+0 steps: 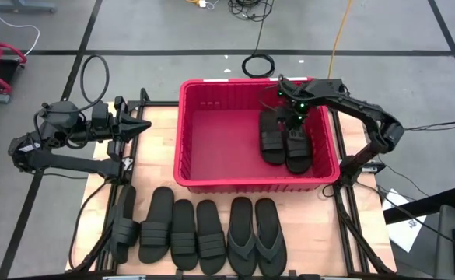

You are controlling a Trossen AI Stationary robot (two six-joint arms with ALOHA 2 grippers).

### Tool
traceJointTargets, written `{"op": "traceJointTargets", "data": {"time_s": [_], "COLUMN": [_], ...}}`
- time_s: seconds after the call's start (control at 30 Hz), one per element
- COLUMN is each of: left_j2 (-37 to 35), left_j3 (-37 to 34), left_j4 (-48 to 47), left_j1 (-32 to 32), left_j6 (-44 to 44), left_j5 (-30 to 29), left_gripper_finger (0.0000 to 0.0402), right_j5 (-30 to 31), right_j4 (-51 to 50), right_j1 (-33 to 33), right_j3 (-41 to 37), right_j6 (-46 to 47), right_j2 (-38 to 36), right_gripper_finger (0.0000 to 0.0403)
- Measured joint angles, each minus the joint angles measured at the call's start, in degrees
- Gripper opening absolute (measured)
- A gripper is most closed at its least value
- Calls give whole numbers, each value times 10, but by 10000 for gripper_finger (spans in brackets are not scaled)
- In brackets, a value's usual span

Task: Pick and place slides into bin
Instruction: Adjust the black slide in the red bin

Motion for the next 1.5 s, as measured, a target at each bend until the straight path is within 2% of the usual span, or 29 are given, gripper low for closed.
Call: {"op": "traceJointTargets", "data": {"time_s": [0.1, 0.23, 0.4, 0.63, 0.83, 1.03, 1.33, 1.5], "left_j2": [0, 0, 0, 0, 0, 0, 0, 0], "left_j3": [0, 0, 0, 0, 0, 0, 0, 0], "left_j4": [0, 0, 0, 0, 0, 0, 0, 0], "left_j1": [0, 0, 0, 0, 0, 0, 0, 0], "left_j6": [0, -8, -27, -27, -27, -29, -26, -22], "left_j5": [0, 0, 8, 13, 14, 14, 14, 14], "left_gripper_finger": [21, 21, 21, 21, 21, 21, 21, 21], "right_j5": [-15, -40, -83, -49, -42, -41, -25, -11], "right_j4": [-28, -15, -10, 22, 64, 71, 65, 54], "right_j1": [-24, -51, -72, -75, -82, -82, -75, -64], "right_j3": [-1, -22, -62, -116, -144, -172, -157, -134], "right_j6": [-40, -58, -75, -89, -84, -85, -40, -23], "right_j2": [0, 1, 1, 1, 1, 0, 0, -3], "right_gripper_finger": [153, 155, 182, 227, 231, 183, 21, 11]}}
